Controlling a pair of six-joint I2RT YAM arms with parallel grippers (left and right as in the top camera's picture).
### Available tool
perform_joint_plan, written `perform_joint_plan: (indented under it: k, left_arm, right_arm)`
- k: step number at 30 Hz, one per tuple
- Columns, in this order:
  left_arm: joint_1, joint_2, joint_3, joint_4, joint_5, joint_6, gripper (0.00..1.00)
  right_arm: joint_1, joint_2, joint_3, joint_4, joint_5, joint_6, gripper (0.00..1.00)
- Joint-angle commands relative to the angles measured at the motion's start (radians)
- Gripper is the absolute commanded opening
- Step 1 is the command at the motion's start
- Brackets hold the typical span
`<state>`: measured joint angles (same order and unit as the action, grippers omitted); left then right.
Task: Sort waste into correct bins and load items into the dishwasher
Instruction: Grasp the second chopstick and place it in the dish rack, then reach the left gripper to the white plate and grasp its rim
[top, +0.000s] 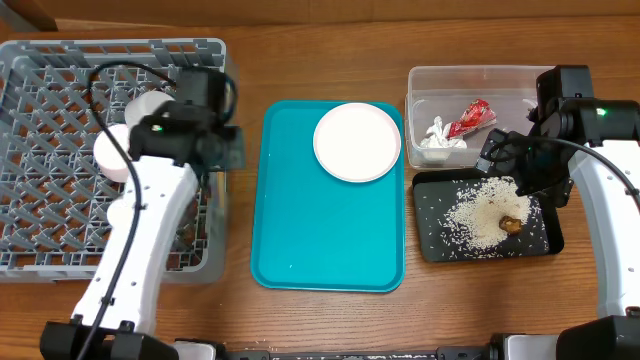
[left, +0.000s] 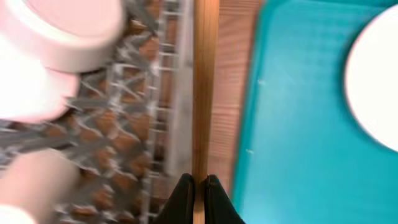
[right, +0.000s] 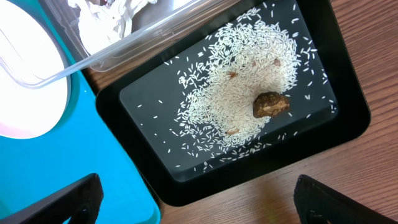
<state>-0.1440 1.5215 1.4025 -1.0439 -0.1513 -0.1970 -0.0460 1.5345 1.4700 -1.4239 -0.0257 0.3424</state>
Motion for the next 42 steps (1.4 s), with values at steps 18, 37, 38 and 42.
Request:
perform_joint_plan:
  k: [18, 37, 38, 42]
  left_arm:
    - [0.0, 0.121, 0.008, 0.108, 0.286, 0.145, 0.6]
    - [-0.466, 0.485, 0.007, 0.493, 0.255, 0.403, 0.78]
    - [-0.468, 0.505, 0.007, 0.481, 0.245, 0.403, 0.78]
    - [-0.463, 0.554, 0.007, 0.344, 0.195, 0.402, 0.48]
  right_arm:
    - [-0.002, -0.029, 0.024, 0.002, 0.006, -0.002, 1.0]
    - [-0.002, -0.029, 0.024, 0.0, 0.006, -0.002, 1.0]
    - [-0.002, -0.029, 0.024, 0.0, 0.006, -0.002, 1.0]
    - [-0.002, -0.029, 0.024, -0.001, 0.006, -0.002, 1.0]
